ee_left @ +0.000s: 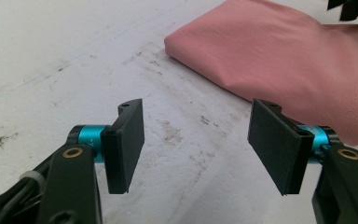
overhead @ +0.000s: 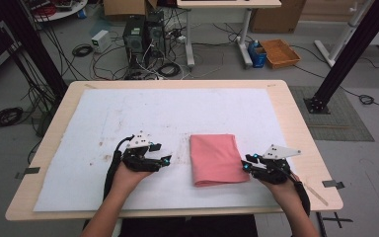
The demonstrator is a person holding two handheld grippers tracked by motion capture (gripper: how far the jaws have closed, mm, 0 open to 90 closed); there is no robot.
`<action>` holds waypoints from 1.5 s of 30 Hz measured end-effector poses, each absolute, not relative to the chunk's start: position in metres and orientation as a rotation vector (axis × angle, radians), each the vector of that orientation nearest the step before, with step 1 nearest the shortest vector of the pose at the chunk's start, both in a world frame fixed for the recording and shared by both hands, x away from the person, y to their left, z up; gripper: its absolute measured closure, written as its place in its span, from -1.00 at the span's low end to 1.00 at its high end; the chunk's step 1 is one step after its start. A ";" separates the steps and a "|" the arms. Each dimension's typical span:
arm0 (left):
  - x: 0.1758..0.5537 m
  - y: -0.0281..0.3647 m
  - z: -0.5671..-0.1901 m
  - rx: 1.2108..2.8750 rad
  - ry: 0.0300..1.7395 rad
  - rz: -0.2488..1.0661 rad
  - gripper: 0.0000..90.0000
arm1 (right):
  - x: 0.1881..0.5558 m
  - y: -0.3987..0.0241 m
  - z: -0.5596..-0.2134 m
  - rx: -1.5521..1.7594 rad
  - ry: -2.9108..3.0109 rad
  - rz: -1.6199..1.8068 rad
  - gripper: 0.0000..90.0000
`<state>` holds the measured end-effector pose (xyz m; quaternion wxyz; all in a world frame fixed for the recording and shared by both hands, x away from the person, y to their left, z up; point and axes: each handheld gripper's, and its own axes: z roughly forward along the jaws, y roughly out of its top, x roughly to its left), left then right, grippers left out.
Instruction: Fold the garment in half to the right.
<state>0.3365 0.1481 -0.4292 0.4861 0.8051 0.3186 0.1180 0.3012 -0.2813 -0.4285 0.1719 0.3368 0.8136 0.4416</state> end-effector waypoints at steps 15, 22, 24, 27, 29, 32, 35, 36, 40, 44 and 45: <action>0.337 0.167 -0.416 1.927 0.784 0.331 -0.28 | 0.333 -0.280 -0.397 0.969 2.182 1.317 -0.19; 0.335 0.179 -0.412 1.907 0.785 0.340 -0.30 | 0.348 -0.270 -0.386 0.958 2.106 1.351 -0.30; 0.335 0.180 -0.412 1.906 0.787 0.339 -0.31 | 0.350 -0.268 -0.391 0.965 2.135 1.339 -0.34; 0.336 0.181 -0.413 1.902 0.790 0.342 -0.33 | 0.352 -0.269 -0.395 0.968 2.170 1.328 -0.41; 0.336 0.181 -0.413 1.902 0.789 0.329 -0.37 | 0.354 -0.272 -0.400 0.980 2.185 1.320 -0.45; 0.336 0.180 -0.413 1.907 0.781 0.319 -0.39 | 0.357 -0.276 -0.404 1.002 2.199 1.305 -0.50; 0.336 0.179 -0.415 1.909 0.769 0.309 -0.42 | 0.360 -0.277 -0.409 1.014 2.215 1.295 -0.51; 0.335 0.179 -0.415 1.915 0.767 0.306 -0.42 | 0.360 -0.277 -0.410 1.018 2.220 1.294 -0.51; 0.332 0.181 -0.414 1.917 0.750 0.303 -0.43 | 0.362 -0.273 -0.413 1.022 2.236 1.276 -0.51; 0.332 0.185 -0.412 1.900 0.753 0.306 -0.43 | 0.365 -0.271 -0.417 1.027 2.253 1.260 -0.51; 0.332 0.186 -0.412 1.901 0.756 0.311 -0.43 | 0.365 -0.271 -0.417 1.029 2.256 1.259 -0.51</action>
